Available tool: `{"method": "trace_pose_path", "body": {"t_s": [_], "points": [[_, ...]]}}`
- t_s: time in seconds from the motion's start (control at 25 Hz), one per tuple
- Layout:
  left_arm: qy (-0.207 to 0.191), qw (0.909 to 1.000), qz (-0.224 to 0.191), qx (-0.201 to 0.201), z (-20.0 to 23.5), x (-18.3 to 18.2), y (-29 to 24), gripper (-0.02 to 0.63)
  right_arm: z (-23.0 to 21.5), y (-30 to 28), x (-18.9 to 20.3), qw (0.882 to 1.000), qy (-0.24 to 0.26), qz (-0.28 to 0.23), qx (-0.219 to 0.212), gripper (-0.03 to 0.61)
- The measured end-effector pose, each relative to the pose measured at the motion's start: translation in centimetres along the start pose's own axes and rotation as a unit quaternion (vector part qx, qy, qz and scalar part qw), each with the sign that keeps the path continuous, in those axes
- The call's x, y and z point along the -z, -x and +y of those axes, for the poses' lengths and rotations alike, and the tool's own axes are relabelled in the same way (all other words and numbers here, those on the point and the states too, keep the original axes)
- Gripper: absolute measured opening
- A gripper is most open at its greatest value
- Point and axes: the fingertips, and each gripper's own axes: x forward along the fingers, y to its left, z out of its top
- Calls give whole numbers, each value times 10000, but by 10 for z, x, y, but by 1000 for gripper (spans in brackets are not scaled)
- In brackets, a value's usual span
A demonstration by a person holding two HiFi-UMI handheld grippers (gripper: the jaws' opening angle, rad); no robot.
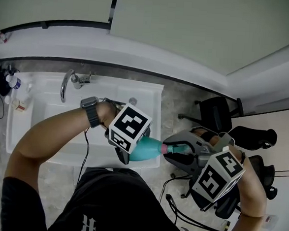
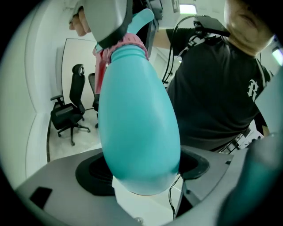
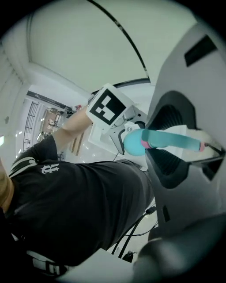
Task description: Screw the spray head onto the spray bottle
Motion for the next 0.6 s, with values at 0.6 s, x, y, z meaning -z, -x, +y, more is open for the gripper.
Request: {"method": "trace_pose_path", "body": {"t_s": [0.6], "points": [[174,9745,2221,-268,24,47,-26,410,24,-53,51,7818,-5826,261,-2206,129]]}}
